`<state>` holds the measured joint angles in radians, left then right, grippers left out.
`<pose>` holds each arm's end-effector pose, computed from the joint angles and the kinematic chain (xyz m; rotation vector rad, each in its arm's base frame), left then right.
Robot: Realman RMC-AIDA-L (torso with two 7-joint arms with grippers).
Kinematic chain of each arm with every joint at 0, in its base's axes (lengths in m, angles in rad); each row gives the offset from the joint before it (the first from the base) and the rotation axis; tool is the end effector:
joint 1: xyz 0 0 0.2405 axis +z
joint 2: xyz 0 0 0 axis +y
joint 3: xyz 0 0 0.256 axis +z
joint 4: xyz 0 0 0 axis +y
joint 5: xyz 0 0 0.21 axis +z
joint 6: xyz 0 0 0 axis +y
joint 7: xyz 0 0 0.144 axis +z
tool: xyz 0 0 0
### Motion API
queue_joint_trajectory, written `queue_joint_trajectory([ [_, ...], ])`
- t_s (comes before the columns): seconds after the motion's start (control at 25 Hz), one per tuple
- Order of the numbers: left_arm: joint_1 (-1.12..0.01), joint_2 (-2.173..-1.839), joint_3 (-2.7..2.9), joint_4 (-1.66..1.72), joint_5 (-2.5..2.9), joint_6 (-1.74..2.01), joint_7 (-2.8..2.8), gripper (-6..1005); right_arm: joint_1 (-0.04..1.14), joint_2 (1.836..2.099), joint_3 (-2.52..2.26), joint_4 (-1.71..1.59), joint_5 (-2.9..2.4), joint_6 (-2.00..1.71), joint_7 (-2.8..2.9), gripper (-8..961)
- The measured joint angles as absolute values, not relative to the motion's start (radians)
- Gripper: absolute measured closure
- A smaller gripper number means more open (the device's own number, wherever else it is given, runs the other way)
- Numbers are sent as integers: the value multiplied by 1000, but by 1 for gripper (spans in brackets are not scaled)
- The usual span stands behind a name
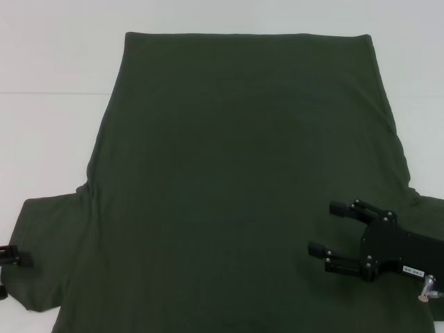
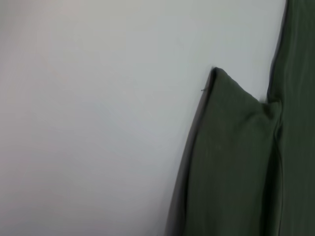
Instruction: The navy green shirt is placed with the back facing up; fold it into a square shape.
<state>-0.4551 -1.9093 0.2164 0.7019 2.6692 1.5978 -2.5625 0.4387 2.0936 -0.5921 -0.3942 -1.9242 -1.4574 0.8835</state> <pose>-0.3950 0.2729 0.0949 -1.6178 -2.2885 -0.3632 0.3041 0.2911 -0.0364 -2.5620 0.4322 0.7236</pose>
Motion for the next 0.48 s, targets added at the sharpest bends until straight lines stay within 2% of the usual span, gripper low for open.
queue_joint_trajectory([
  [0.48, -490, -1916, 236, 690, 2664, 1588, -2562, 179, 439, 2094, -592, -391, -1922, -1457, 884, 31],
])
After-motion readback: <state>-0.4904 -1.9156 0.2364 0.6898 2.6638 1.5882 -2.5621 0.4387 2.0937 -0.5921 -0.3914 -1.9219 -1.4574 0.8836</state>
